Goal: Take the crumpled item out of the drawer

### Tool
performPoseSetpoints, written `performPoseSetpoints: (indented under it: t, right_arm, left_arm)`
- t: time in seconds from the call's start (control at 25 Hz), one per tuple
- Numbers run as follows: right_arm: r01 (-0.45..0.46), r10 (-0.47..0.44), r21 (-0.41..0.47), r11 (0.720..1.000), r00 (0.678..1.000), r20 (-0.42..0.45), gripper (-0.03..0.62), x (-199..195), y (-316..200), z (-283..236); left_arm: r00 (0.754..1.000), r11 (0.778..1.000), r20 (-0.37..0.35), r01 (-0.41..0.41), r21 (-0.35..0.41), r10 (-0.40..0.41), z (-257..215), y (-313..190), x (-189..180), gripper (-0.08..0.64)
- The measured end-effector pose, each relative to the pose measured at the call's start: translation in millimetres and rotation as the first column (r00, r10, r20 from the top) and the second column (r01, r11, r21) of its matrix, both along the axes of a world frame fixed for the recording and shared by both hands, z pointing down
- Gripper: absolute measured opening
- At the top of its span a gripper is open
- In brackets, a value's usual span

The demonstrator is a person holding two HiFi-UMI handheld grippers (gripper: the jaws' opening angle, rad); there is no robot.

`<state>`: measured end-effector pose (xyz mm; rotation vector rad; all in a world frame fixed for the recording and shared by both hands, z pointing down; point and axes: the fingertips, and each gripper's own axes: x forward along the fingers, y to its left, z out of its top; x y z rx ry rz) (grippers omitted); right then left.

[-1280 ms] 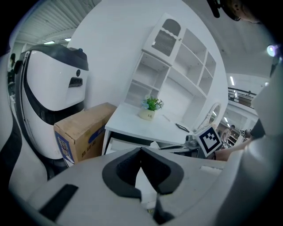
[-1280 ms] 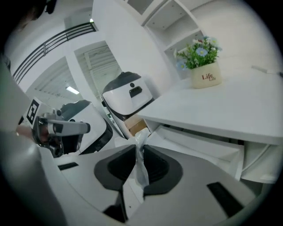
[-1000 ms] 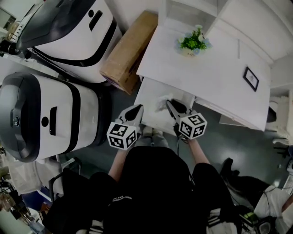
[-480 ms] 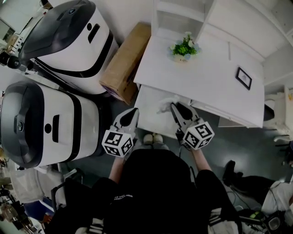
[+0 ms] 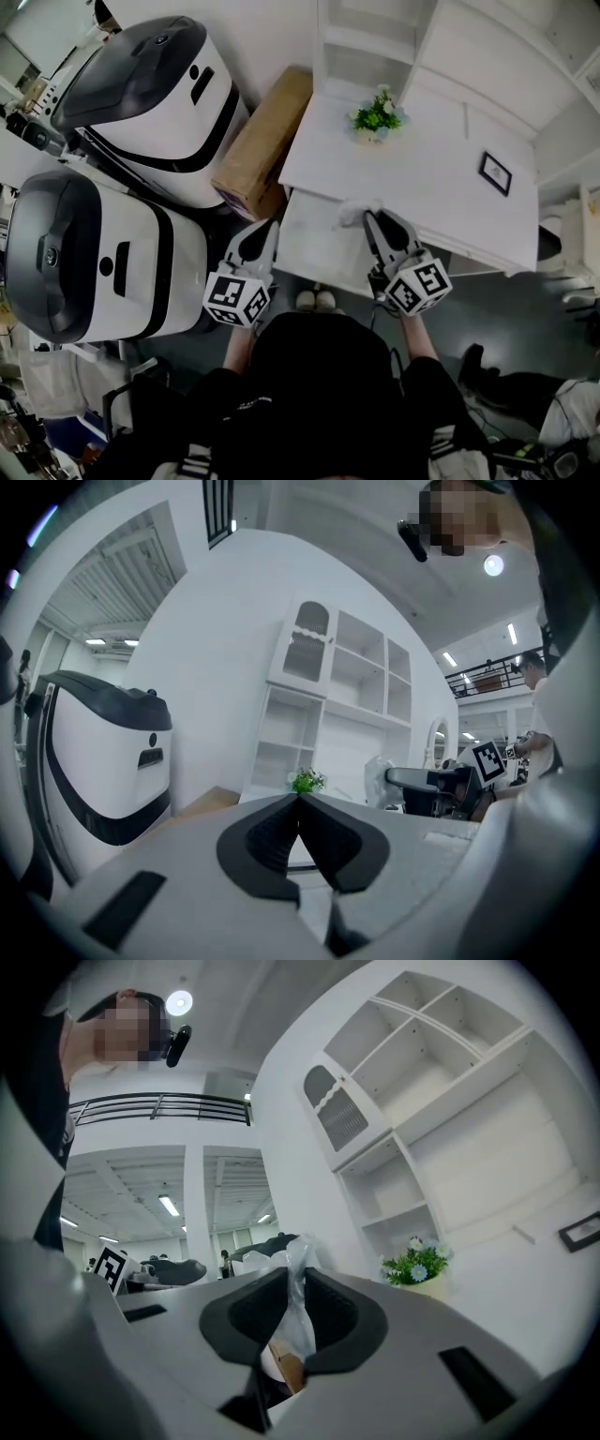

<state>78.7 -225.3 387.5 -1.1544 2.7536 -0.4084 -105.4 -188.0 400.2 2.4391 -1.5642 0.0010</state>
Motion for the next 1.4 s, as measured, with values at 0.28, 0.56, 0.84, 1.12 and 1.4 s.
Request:
performPoseSetpoints:
  t: [0.28,0.56,0.84,1.12,1.4]
  right_arm:
    - [-0.033,0.034,0.085,0.996,0.999,-0.001,0.044,13,-3,-31]
    - [-0.072,0.072,0.134,0.988,0.997,0.004,0.044,27,-5,-50]
    - [-0.085,0.087,0.148,0.985,0.996,-0.007,0.043,35,-5,-55]
    - [-0.091,0.095,0.151,0.984,0.995,-0.016,0.040,36,-4,-52]
    - [-0.094,0.098,0.155,0.984,0.995,-0.024,0.040,35,-4,-52]
  left_arm:
    - [0.999,0.996,0.006,0.048,0.069,-0.048,-27,0,-11,-0.002]
    - [0.996,0.989,0.024,0.083,0.124,-0.087,-49,1,-16,-0.002]
    - [0.993,0.983,0.039,0.104,0.152,-0.111,-62,4,-20,-0.002]
    - [0.992,0.981,0.043,0.114,0.157,-0.122,-63,5,-22,-0.002]
    - [0.991,0.980,0.043,0.121,0.156,-0.129,-63,6,-23,-0.002]
